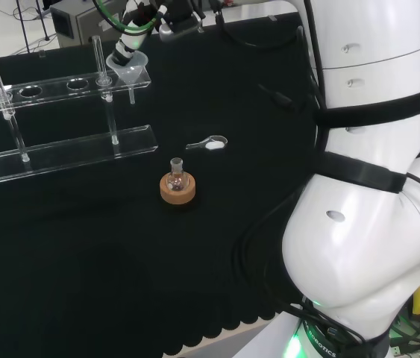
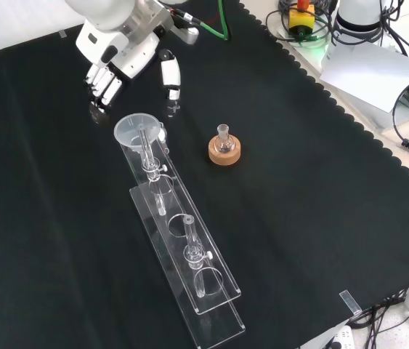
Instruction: Pick up the funnel from the transparent funnel stand.
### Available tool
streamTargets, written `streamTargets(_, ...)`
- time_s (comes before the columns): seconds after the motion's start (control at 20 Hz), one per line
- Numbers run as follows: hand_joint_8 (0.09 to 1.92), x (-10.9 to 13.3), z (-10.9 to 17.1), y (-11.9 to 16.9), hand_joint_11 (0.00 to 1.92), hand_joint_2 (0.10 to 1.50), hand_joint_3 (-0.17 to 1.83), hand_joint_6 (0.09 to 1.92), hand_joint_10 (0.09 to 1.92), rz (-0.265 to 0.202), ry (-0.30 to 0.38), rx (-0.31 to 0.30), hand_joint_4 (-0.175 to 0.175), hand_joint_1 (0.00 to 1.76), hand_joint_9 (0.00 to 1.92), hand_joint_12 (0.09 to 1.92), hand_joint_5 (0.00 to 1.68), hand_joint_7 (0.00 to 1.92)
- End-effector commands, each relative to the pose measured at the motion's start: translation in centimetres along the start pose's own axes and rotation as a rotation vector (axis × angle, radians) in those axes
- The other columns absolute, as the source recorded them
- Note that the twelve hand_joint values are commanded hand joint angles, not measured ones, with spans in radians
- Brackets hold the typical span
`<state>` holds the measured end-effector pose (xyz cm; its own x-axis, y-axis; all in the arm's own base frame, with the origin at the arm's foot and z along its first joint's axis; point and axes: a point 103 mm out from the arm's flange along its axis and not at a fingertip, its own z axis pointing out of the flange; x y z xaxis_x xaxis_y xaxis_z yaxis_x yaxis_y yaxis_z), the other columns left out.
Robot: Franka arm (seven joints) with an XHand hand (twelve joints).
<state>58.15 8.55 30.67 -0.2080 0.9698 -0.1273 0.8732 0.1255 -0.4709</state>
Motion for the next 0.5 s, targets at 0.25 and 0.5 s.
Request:
streamTargets(0.25, 0.71, 0.82, 0.49, 0.63, 0.28, 0.73, 0.24, 0.09, 0.78, 0.028, -0.048, -0.009, -0.070, 0.57, 0.28, 1.43, 0.15, 0.00)
streamTargets(0.5, 0.68, 1.33, 0.60, 1.21, 0.28, 0.73, 0.25, 0.09, 0.79, 0.017, -0.076, 0.012, -0.066, 0.61, 0.27, 1.42, 0.12, 0.00)
